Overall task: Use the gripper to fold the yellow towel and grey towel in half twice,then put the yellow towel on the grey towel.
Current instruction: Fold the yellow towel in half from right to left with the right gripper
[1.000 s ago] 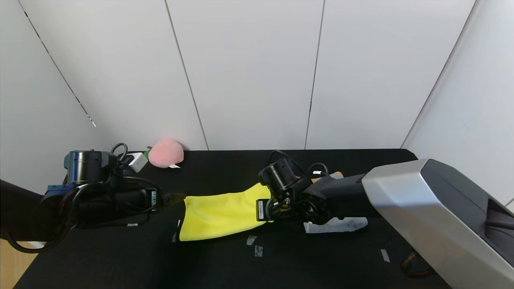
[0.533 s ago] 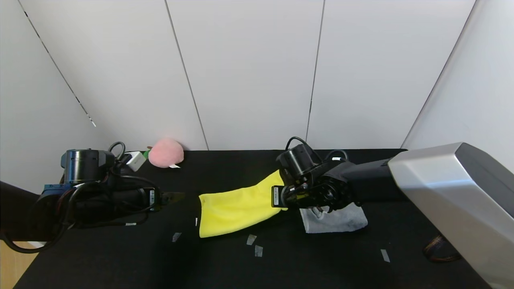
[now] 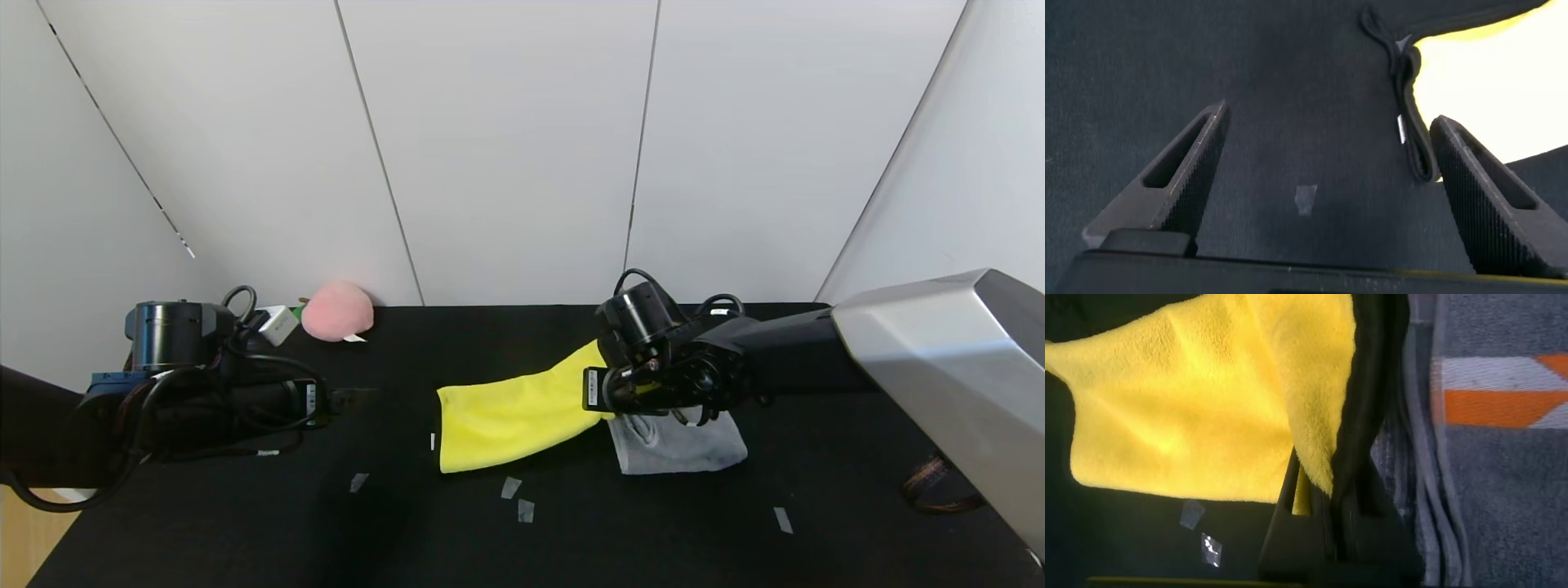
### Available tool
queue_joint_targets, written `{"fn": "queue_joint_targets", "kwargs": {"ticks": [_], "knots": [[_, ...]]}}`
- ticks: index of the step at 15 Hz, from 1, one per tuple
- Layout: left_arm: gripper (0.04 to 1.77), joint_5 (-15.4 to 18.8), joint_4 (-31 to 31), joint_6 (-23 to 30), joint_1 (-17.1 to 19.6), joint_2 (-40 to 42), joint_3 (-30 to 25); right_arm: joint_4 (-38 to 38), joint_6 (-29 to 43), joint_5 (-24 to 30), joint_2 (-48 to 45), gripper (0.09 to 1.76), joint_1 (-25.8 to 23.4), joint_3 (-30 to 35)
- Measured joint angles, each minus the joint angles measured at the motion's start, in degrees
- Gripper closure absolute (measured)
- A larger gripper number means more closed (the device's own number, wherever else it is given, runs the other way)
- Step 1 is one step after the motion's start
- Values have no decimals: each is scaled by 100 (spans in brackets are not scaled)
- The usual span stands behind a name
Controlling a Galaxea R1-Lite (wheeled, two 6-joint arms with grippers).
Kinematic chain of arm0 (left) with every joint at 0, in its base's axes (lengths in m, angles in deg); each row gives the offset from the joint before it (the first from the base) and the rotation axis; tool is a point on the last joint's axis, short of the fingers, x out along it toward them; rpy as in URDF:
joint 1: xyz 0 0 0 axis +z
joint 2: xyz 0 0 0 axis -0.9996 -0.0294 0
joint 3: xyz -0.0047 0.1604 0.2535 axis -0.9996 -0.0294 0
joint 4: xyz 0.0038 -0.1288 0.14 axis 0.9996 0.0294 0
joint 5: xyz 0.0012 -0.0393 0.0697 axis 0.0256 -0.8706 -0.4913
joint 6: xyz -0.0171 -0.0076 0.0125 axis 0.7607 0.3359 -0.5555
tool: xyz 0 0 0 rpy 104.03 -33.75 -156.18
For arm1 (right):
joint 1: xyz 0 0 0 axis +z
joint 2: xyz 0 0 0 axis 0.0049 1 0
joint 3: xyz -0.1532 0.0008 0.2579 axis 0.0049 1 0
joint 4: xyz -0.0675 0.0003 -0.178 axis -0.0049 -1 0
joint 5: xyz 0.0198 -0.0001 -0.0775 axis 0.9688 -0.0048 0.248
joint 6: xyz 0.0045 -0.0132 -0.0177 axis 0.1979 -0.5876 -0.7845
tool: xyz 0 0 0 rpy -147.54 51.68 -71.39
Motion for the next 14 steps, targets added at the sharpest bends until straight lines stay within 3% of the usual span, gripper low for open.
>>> {"fn": "queue_joint_targets", "kwargs": {"ticks": [6, 14], "knots": [[9, 1, -2, -38, -61, -16, 11, 2, -29, 0, -41, 168, 37, -23], [9, 1, -33, -40, -67, -146, 0, 16, -394, 0, 0, 168, 433, -304]]}}
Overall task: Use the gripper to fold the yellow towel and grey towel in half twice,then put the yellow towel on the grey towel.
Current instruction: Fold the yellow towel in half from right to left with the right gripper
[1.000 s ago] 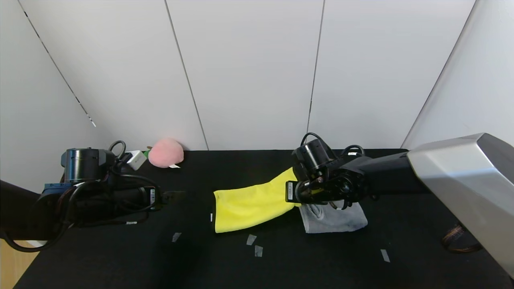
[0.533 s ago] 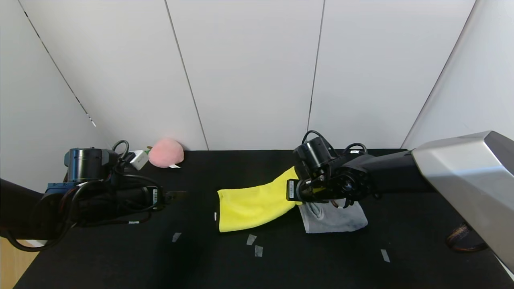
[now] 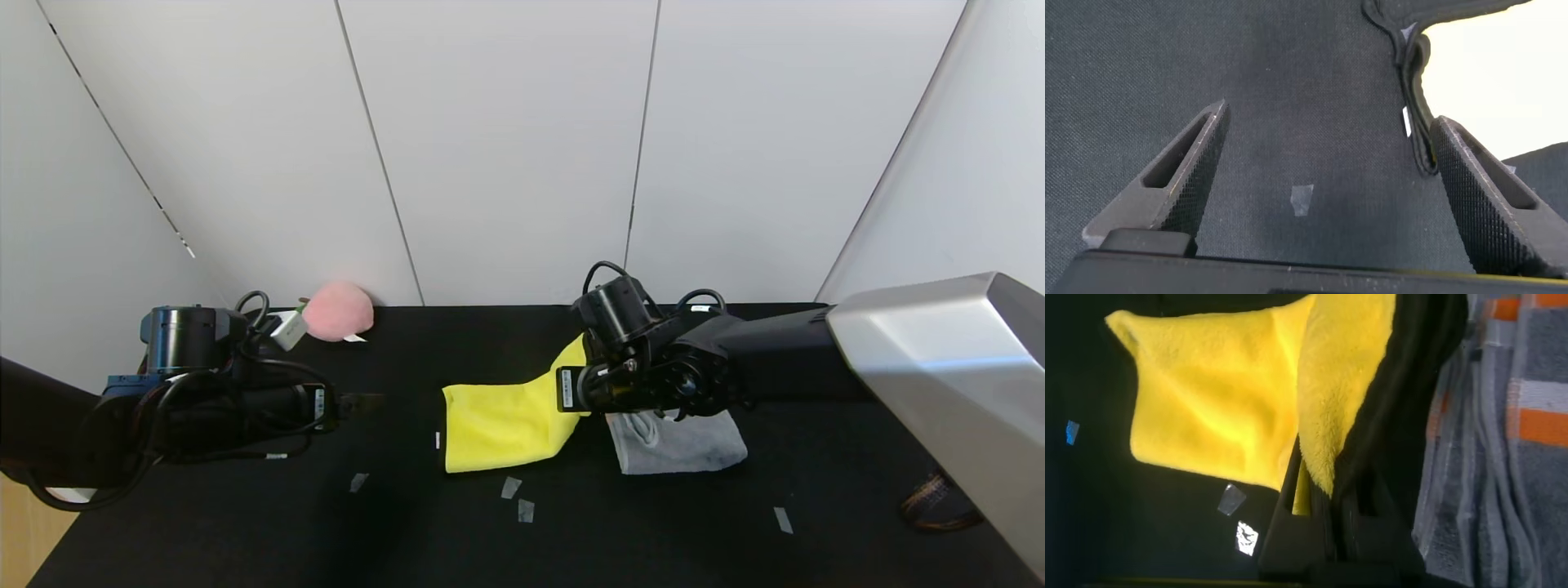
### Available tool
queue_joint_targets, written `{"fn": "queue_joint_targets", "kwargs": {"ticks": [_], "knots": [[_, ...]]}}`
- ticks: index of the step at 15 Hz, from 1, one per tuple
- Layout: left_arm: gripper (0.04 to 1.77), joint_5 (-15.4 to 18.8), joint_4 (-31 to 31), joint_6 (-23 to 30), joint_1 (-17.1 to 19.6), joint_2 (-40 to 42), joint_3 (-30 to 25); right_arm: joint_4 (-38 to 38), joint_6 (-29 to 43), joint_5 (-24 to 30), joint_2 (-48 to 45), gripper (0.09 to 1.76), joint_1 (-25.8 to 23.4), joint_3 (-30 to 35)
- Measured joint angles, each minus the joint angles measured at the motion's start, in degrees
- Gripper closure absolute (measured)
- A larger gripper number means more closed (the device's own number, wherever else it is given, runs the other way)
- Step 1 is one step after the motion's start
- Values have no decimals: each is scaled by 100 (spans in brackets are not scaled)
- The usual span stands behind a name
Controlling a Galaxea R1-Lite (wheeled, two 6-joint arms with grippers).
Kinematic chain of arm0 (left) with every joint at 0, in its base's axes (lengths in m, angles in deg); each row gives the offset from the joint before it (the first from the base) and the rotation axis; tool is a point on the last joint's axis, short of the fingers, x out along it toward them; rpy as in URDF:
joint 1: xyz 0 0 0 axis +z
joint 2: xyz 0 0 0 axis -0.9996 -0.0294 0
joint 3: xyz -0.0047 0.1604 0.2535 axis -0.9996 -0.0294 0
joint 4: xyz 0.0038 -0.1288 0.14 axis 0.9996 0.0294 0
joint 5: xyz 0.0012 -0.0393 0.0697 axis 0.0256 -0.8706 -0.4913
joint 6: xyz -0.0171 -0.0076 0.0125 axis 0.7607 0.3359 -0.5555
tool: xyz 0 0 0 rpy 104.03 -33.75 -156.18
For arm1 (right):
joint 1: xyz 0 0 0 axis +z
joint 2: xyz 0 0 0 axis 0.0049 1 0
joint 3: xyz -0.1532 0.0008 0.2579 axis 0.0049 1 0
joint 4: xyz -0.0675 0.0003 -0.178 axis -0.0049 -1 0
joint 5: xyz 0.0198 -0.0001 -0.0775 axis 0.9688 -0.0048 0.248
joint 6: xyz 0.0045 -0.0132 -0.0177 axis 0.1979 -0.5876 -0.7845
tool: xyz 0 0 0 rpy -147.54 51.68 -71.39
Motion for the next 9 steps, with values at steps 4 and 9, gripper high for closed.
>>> {"fn": "queue_joint_targets", "kwargs": {"ticks": [4, 9], "knots": [[9, -9, -138, 5, -2, -2, -48, -130, -73, 0, 154, 168, 235, -319], [9, -11, -145, -1, 0, 0, -98, -656, -77, -2, 479, 168, 456, -1128]]}}
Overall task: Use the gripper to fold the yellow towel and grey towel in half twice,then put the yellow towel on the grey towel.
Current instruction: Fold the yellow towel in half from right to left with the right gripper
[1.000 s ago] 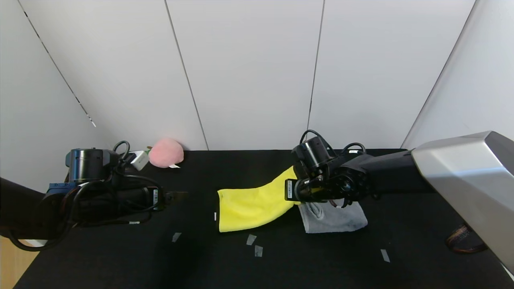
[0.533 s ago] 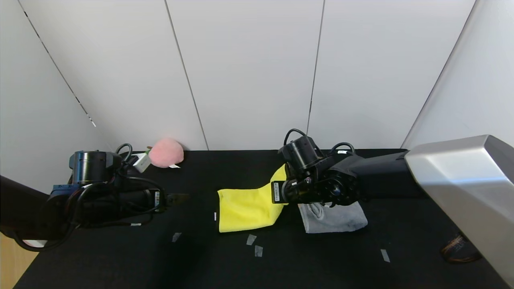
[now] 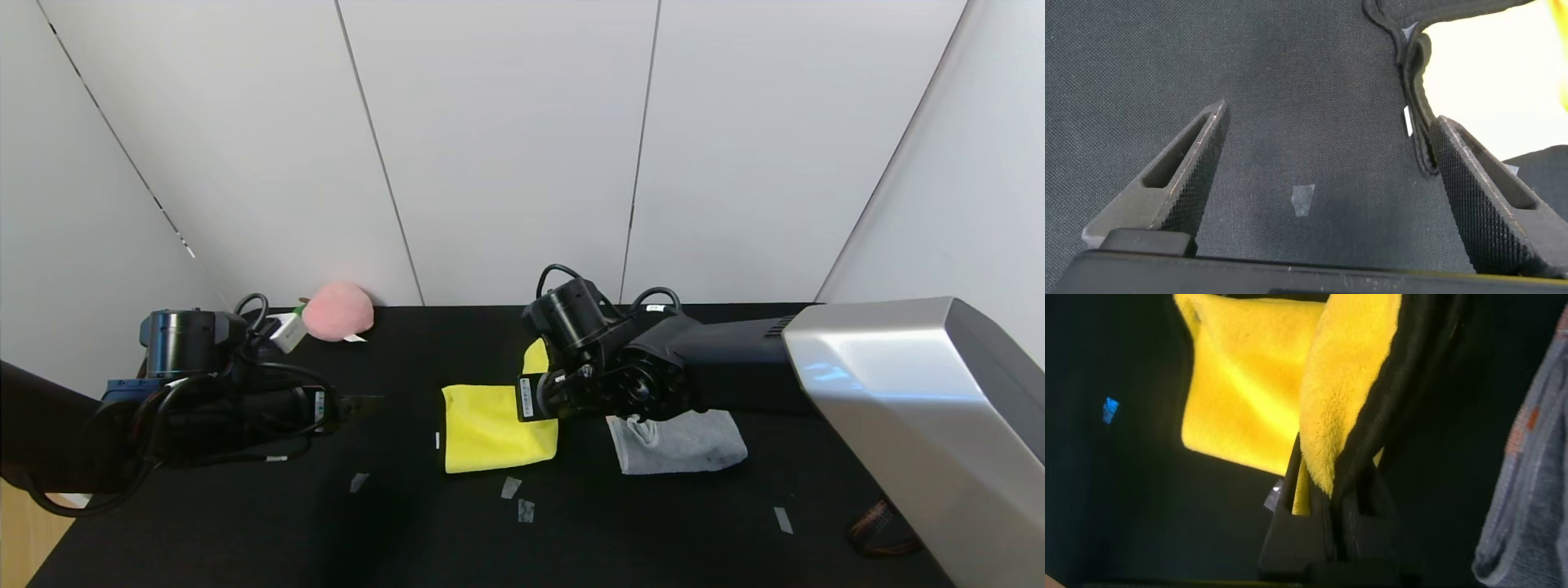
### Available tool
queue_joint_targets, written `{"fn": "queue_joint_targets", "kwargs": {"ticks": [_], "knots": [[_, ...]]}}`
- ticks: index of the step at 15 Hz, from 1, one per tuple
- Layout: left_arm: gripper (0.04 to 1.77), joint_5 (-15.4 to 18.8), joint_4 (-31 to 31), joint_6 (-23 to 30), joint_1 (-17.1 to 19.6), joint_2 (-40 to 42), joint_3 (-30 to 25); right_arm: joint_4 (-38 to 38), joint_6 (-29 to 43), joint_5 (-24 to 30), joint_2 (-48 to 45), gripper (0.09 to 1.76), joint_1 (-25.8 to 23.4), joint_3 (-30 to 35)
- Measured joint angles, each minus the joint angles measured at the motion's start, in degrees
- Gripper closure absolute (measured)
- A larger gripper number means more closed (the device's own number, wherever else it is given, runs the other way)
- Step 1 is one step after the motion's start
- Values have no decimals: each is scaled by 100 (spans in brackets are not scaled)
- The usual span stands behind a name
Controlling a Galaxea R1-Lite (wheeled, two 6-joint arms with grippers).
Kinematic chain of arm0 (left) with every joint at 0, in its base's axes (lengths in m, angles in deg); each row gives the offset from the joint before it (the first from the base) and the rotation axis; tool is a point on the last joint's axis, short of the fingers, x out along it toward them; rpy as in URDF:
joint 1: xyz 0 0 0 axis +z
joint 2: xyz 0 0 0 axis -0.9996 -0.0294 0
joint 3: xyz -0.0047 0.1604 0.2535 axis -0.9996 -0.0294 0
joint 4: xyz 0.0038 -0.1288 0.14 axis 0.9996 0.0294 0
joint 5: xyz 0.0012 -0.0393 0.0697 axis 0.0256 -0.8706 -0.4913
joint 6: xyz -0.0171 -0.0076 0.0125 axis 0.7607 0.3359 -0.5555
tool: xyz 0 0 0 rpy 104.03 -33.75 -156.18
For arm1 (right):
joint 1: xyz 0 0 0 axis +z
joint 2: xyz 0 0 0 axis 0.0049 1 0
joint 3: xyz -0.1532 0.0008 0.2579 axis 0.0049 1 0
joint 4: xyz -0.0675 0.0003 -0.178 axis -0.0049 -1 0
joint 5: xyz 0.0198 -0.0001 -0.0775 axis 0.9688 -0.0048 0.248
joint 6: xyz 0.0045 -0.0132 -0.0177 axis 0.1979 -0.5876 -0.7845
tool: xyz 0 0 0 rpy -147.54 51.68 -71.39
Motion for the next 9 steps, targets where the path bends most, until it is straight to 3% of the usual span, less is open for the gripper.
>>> {"fn": "queue_joint_targets", "kwargs": {"ticks": [3, 9], "knots": [[9, 0, 0, 0, -7, 4, -7, -167, -29, -4, 218, 168, 165, -411], [9, 2, -4, -5, -35, 4, -41, -102, -152, 0, 485, 168, 306, -513]]}}
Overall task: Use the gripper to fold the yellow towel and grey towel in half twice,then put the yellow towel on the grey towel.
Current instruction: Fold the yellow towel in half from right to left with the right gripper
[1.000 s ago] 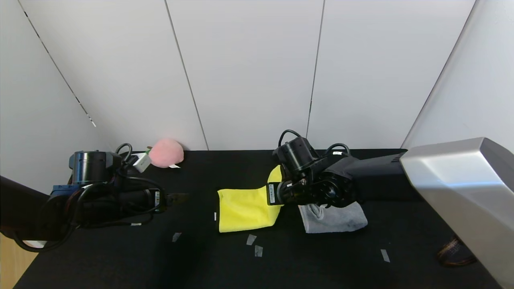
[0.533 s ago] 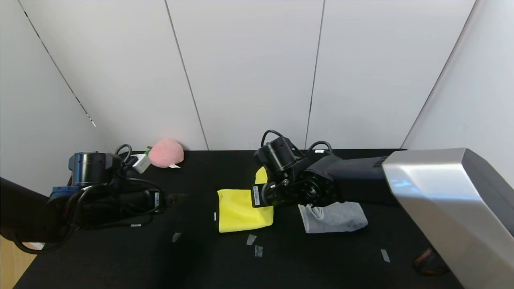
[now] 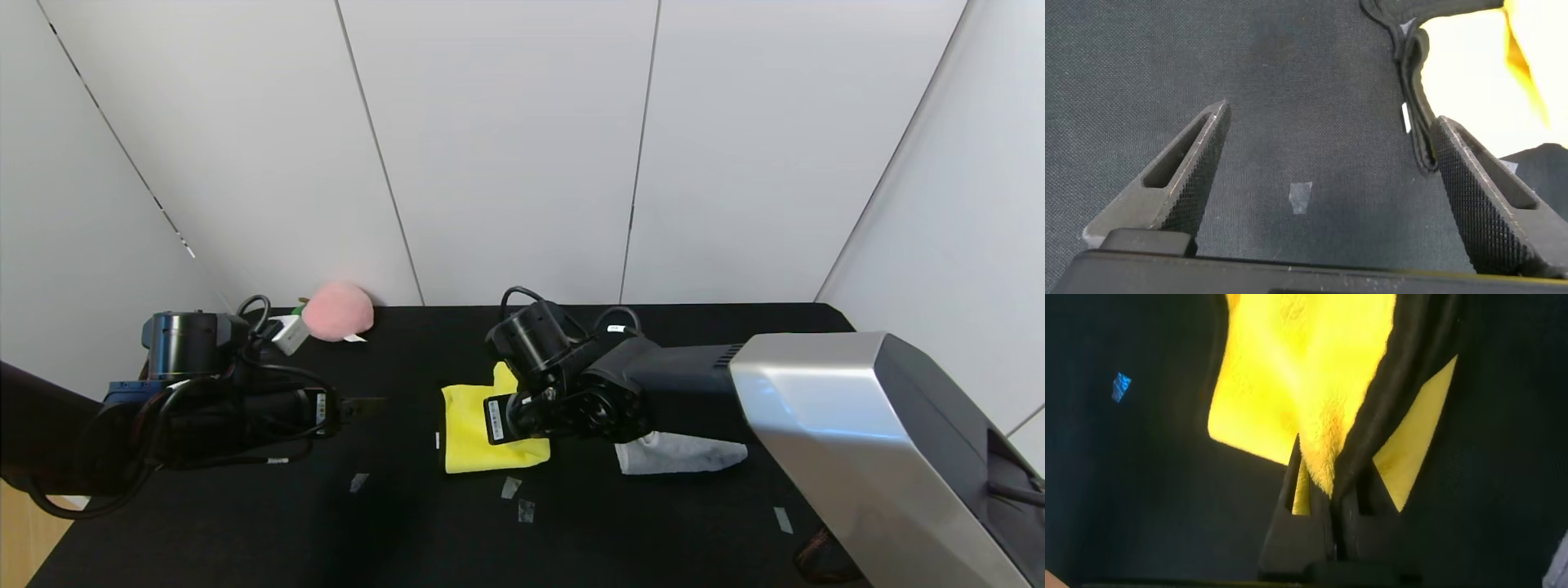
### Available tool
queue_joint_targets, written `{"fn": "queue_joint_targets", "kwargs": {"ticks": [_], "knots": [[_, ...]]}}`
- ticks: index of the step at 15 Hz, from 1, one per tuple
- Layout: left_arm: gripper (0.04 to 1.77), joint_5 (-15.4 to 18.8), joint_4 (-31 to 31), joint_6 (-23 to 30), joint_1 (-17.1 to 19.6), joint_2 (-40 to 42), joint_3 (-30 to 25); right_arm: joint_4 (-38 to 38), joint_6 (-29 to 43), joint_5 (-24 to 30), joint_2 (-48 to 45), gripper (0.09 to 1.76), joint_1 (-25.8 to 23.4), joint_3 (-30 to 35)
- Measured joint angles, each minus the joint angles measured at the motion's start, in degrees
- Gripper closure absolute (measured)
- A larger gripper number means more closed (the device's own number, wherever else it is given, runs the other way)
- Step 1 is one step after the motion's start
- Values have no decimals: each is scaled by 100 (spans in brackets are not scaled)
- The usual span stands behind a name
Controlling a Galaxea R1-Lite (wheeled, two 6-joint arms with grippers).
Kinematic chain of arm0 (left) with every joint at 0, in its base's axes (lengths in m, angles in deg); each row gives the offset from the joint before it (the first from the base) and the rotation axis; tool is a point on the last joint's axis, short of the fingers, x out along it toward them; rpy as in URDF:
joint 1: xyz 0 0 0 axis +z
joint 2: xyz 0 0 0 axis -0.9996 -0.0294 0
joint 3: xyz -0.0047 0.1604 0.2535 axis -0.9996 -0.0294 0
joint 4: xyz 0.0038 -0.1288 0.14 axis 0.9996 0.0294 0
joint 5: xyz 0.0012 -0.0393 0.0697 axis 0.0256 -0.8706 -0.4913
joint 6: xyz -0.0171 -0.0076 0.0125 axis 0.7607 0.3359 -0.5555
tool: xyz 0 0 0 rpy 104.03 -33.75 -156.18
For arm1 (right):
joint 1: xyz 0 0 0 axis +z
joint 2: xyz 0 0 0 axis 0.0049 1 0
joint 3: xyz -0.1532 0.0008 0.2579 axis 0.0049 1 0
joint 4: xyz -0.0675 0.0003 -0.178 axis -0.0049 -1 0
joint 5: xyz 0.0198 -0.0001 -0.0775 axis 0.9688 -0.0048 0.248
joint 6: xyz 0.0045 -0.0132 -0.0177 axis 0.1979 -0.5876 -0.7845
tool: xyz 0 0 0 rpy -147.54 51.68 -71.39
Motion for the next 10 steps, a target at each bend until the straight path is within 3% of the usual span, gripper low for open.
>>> {"fn": "queue_joint_targets", "kwargs": {"ticks": [10], "knots": [[9, -2, -11, -6, -79, 0, -74, 283, -123, 22, 249, 168, 127, -40]]}}
